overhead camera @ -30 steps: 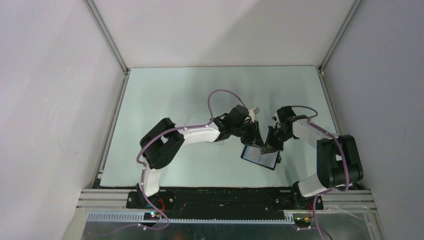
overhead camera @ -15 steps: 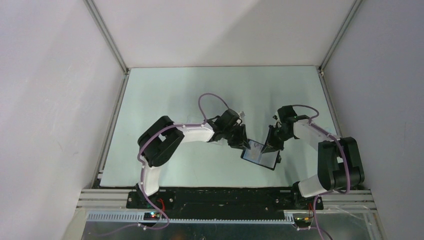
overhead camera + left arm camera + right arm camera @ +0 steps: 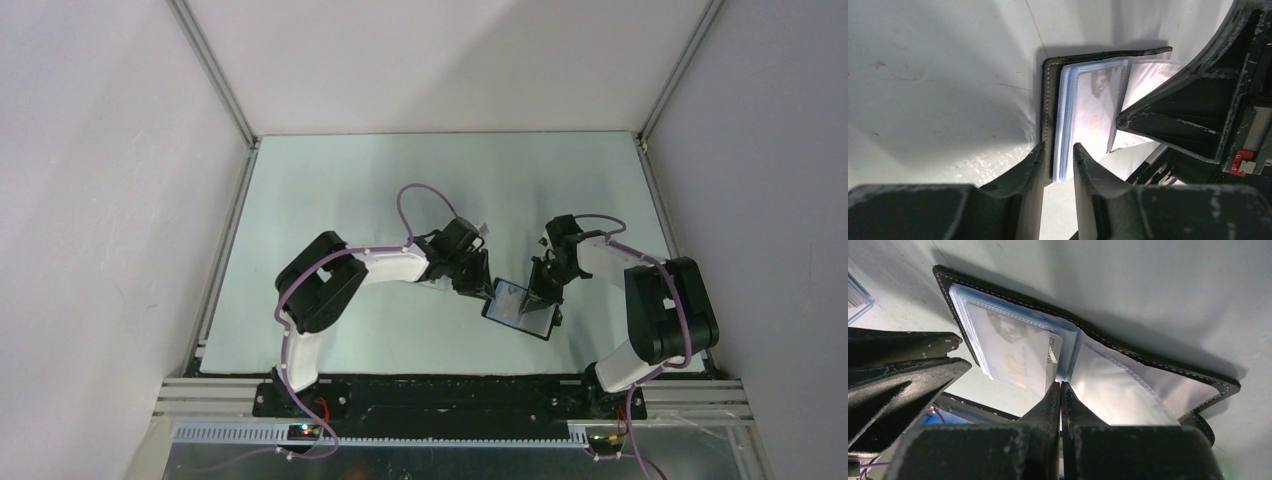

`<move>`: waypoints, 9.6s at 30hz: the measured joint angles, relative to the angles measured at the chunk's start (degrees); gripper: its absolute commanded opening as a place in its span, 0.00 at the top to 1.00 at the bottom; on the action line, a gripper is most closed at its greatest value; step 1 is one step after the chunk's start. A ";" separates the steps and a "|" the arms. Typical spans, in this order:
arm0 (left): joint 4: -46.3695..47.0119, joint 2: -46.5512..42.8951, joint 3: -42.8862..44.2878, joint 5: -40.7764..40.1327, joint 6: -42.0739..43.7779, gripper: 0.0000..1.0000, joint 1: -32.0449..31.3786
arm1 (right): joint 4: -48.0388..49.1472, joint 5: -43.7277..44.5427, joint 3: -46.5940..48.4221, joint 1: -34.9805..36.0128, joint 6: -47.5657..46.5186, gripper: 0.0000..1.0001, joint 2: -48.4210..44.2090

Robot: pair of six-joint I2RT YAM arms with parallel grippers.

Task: Put the credit cards into the card holder
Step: Insert the credit card into the card holder, then pick up the credit card from the storage box.

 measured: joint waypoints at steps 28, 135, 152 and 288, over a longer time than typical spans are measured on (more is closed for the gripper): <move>-1.01 1.84 3.23 0.70 0.76 0.80 -1.84 | 0.50 0.35 -0.02 0.50 -0.02 1.00 1.40; -16.37 -11.98 -6.51 -2.34 17.35 0.57 24.72 | 1.31 -3.89 36.54 19.08 6.88 0.68 21.77; -17.31 -7.72 -1.53 -0.33 17.25 0.88 21.35 | -1.84 -2.73 40.39 19.41 6.58 0.88 24.98; -26.51 -8.74 6.67 -9.27 15.65 0.77 12.09 | -1.79 -4.48 39.82 18.38 5.79 0.94 24.98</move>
